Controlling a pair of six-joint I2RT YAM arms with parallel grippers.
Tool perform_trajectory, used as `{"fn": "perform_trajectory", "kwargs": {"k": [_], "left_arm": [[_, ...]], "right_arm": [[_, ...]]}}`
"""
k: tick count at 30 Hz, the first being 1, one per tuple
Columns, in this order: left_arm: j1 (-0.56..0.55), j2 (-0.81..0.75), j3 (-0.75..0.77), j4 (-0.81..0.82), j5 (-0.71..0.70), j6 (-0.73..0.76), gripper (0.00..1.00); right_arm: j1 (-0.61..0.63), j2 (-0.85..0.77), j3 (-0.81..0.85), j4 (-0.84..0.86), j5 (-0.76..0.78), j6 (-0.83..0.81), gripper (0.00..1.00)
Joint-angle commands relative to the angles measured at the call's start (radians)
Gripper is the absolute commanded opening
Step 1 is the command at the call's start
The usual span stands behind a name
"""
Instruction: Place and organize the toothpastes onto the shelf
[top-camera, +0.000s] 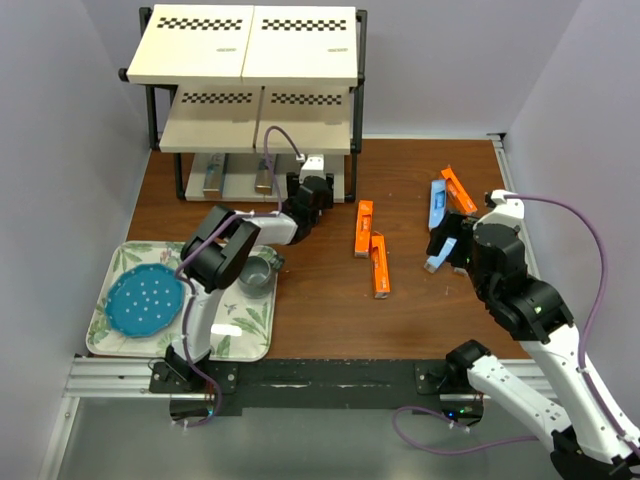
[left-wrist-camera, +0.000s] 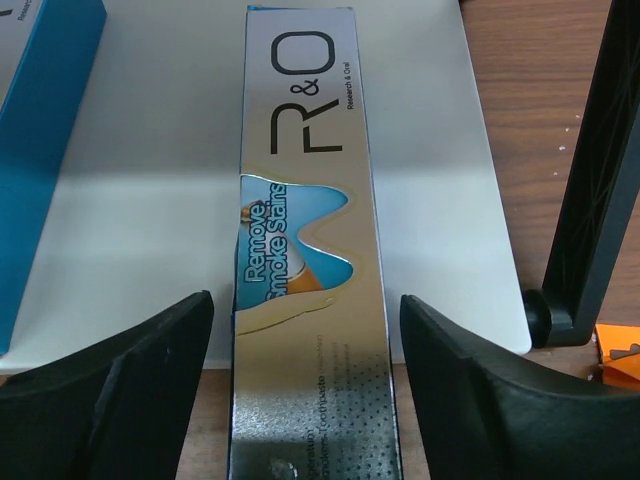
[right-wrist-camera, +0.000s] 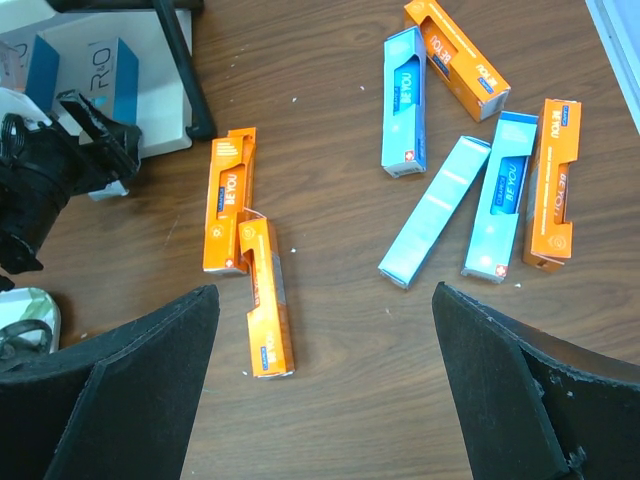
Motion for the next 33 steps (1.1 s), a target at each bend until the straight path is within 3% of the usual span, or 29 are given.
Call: {"fn": "perform_trajectory", "kwargs": {"k": [1,10,20,29,33], "left_arm": [[0.011,-0.028,0.012,0.084,0.003,-0.022,0.82],[0.011,-0.163,-0.062,0.04,-0.003,-0.131,0.93],[0.002,-0.341,-0.172,-0.106,-0.017,-0.315,0.93],[-0.009,-0.43,-0.251,-0.397,-0.042,-0.525,0.8],[-0.012,-0.419,-0.251,-0.45,-0.019,-0.575,0.78]], "right_arm": [[0.001,-0.011,0.016,0.004,0.037,-0.013,0.93],[0.002,-0.031,0.006,0.003,0.014,-0.005,0.93],[0.001,-0.064,-0.009,-0.005,-0.011,0.016,0.93],[0.001,-0.075,-0.021,-0.01,-0.02,0.026,0.93],[0.001,-0.072,-0.026,0.0,-0.028,0.029,0.92]]}}
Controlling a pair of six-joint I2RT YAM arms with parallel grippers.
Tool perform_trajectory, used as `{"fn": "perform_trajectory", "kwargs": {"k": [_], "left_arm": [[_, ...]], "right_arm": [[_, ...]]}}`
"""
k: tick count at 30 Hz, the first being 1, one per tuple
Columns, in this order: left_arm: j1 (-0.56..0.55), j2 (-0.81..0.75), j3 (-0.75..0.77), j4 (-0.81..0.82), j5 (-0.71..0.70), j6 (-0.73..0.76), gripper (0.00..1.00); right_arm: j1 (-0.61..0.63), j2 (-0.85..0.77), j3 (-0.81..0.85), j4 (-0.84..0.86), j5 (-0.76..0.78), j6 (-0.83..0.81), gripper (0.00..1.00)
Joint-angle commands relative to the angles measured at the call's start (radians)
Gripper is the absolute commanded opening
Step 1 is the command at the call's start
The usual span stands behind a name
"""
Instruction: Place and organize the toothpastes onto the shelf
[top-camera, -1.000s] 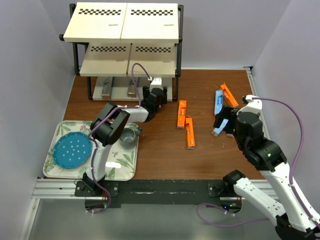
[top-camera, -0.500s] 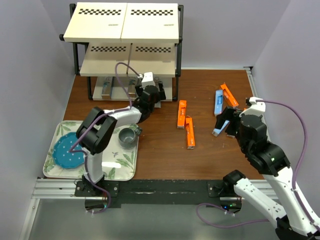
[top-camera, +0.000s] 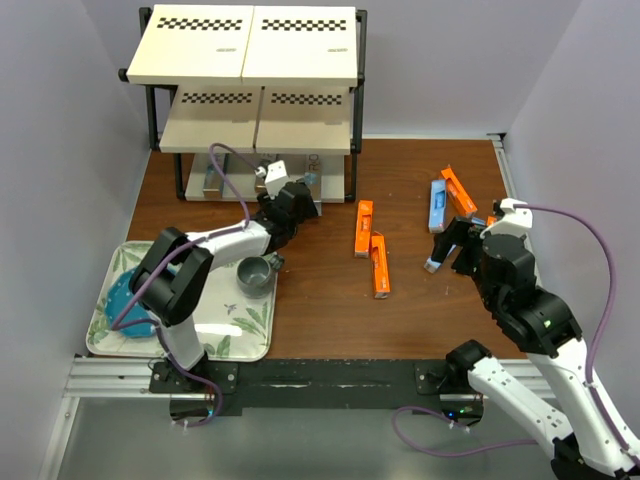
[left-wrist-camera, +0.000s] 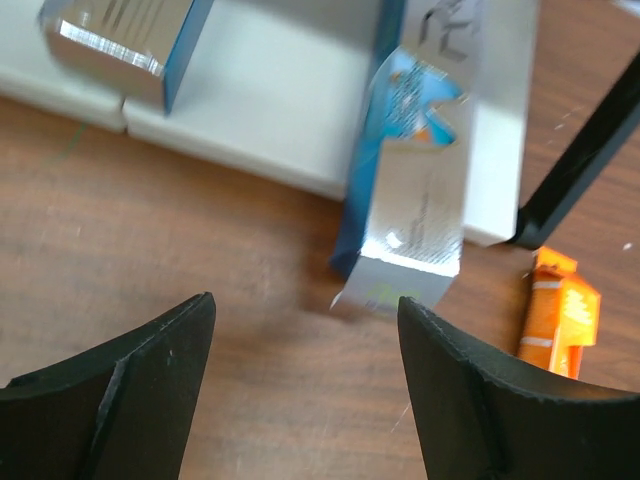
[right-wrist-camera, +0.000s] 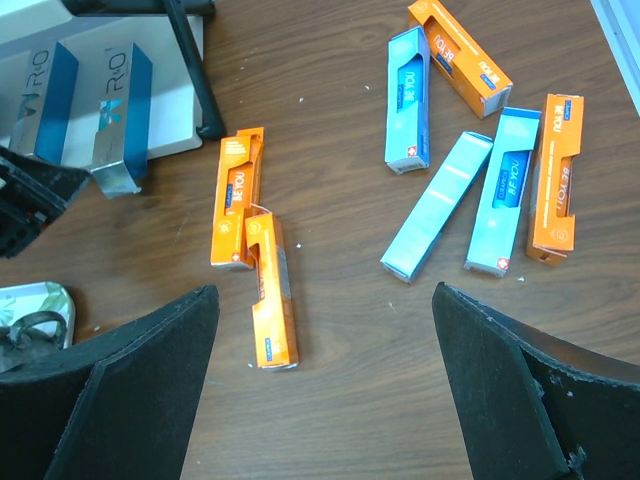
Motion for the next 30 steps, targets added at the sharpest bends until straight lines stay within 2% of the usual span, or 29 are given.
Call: {"fn": "perform_trajectory", "kwargs": {"k": [1,13,30], "left_arm": [[-0.006,-0.018,-0.002,-0.096,-0.005,-0.104,0.78],[0.001,0.13,0.165,-0.153,-0.019,-0.066,0.75],[0.055,0.247,0.288,-0.053,-0.03,-0.025,0.73]], "right_arm": [[0.001,0.003,-0.008,0.025,-0.018,0.017,0.92],[0.001,0.019,-0.002,0.025,-0.01,0.003,0.92],[0.001,0.033,0.001,0.023,0.014,-0.017,0.92]]}}
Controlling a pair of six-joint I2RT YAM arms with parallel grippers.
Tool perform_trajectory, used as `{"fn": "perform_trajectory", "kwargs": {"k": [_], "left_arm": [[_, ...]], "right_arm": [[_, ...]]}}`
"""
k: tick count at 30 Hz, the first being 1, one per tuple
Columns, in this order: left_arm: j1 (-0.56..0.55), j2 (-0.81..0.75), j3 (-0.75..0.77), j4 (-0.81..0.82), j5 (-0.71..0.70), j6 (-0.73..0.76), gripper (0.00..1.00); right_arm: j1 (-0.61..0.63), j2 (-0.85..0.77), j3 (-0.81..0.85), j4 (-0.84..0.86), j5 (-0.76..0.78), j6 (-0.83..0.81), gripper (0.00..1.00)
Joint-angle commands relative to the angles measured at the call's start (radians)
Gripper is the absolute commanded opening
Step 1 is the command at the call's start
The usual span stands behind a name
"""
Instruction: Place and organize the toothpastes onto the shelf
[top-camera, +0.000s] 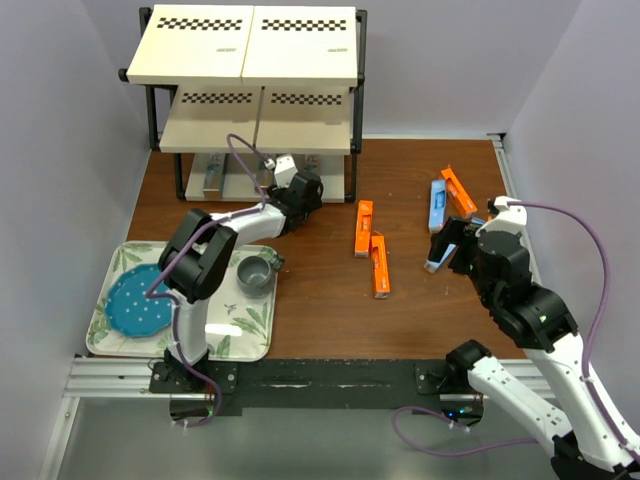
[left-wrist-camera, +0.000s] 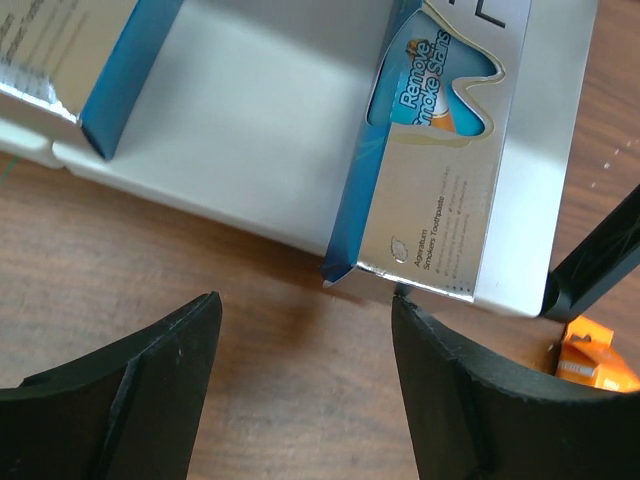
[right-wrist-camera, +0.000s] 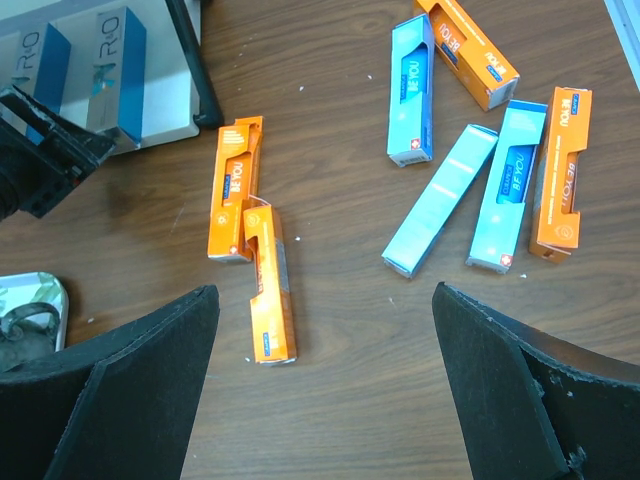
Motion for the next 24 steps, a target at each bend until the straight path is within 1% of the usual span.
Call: {"fn": "perform_trajectory", "kwargs": {"k": [1,7,16,20,24], "left_arm": [[0.022,0.025,0.06,0.072,-0.029,0.024,0.73],[0.029,0.034,0.067,0.114,-0.004,0.045,0.73],[0.039,0.028,0.063,0.108,0.017,0.022,0.73],[0.039,-0.026,0.024,0.109,0.032,0.013,0.76],[0.038,-0.095,-0.046,0.101,0.037,0.018,0.78]], "right_arm": [[0.001,0.008,0.006,0.022,0.028,-0.01,0.92],[0.001,0.013,0.006,0.023,0.031,-0.01,0.92],[0.001,0.014,0.008,0.022,0.025,-0.003,0.92],[0.001,0.011,0.009,0.022,0.02,0.001,0.92],[0.001,0.01,0.008,0.019,0.013,0.007,0.92]]}}
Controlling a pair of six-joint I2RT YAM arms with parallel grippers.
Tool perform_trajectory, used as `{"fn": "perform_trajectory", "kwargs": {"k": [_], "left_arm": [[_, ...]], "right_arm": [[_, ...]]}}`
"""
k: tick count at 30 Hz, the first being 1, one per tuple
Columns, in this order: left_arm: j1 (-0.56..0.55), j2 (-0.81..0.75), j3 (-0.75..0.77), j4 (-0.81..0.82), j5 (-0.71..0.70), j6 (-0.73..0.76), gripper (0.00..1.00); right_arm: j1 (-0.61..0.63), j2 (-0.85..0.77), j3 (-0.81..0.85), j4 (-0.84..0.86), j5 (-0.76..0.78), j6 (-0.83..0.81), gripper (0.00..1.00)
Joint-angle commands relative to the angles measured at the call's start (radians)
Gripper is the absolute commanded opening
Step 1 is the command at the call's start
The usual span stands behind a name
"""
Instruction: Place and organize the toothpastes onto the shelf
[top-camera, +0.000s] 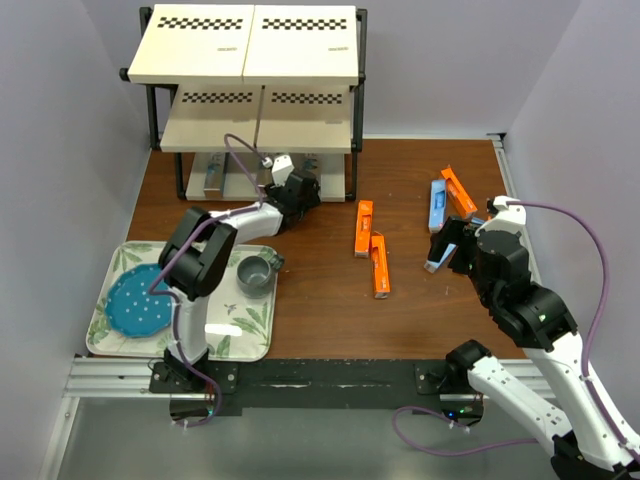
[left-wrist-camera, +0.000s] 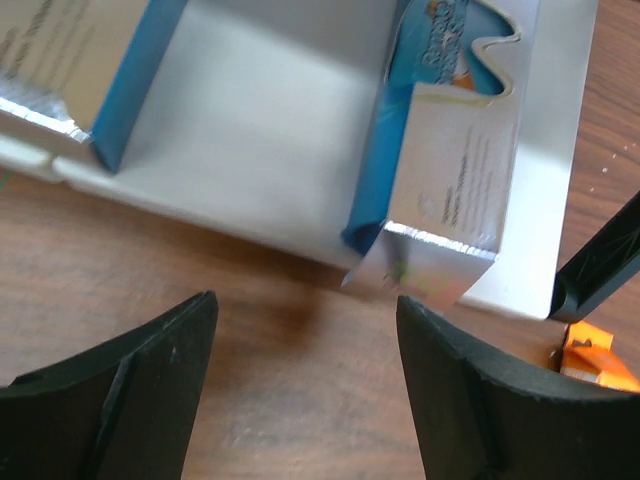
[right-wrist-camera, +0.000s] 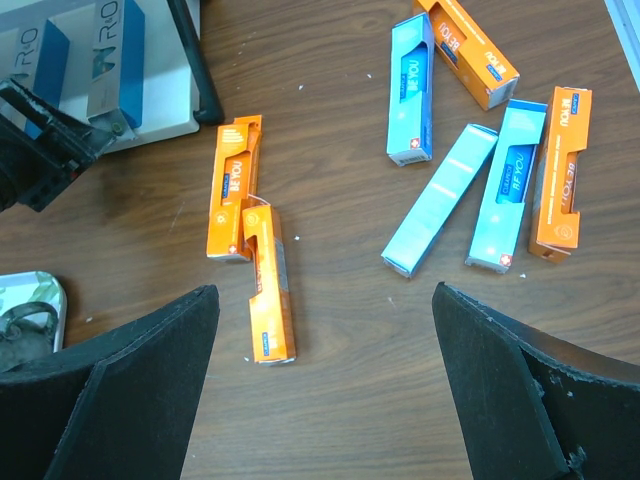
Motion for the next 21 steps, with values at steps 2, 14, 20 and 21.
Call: {"fn": "perform_trajectory", "kwargs": {"k": [2,14,20,21], "left_arm": [[0.009,-0.166,-0.076,0.042,-0.006,0.011,0.79],[0.008,-0.485,-0.28,0.041,0.081,0.229,0.88],[0.009,-0.696,-0.418,0.125,0.176,0.388,0.91],[0.009,-0.72,-0.432,0.136,0.182,0.403,0.92]], "right_arm": [[0.001,0.004,0.005,0.022,0.003,0.014,0.92],[0.001,0.099,-0.029,0.016,-0.156,0.067,0.92],[0.001,0.196,-0.057,0.052,-0.21,0.086,0.92],[0.001,0.208,-0.06,0.066,-0.225,0.089,0.92]]}}
